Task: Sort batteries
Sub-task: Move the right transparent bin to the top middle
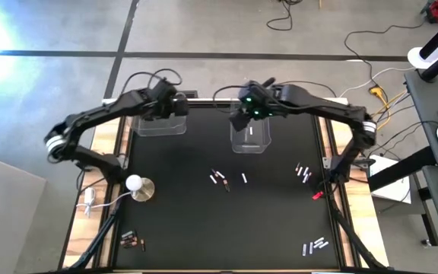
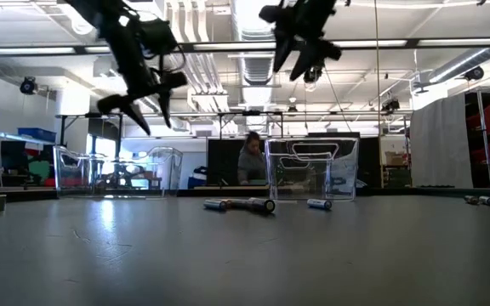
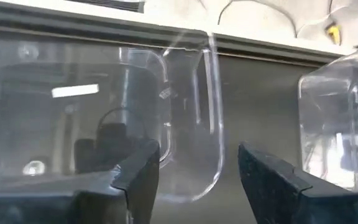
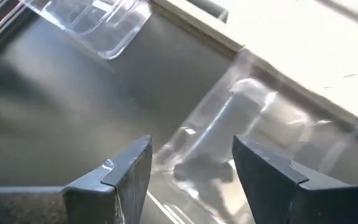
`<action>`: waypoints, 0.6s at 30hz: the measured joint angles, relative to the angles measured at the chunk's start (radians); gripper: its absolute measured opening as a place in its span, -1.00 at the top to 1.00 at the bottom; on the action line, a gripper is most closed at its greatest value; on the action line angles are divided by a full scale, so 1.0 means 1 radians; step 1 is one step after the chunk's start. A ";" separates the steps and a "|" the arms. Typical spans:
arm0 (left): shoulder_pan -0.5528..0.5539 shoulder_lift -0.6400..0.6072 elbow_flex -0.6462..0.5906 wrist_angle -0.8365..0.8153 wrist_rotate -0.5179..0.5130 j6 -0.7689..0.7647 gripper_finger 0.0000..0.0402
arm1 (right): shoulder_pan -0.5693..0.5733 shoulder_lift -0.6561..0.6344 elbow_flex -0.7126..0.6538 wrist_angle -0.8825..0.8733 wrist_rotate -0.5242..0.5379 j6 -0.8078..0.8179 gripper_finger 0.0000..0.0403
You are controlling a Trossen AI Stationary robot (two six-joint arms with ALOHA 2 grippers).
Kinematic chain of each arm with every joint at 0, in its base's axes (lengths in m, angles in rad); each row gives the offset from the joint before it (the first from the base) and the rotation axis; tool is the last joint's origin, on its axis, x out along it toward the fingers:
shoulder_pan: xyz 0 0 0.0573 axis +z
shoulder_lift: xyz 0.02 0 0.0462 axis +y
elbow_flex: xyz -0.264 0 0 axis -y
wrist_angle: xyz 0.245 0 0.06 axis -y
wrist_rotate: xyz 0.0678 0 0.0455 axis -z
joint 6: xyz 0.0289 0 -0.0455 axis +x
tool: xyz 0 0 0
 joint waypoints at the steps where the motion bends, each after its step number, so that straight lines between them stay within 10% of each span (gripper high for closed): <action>1: 0.003 0.035 0.023 -0.010 0.005 0.016 -0.05 | 0.008 -0.021 -0.002 -0.016 0.013 -0.001 -0.07; 18: 0.037 0.508 0.329 -0.227 0.024 0.109 -0.08 | 0.146 -0.211 -0.018 -0.272 0.029 -0.018 -0.02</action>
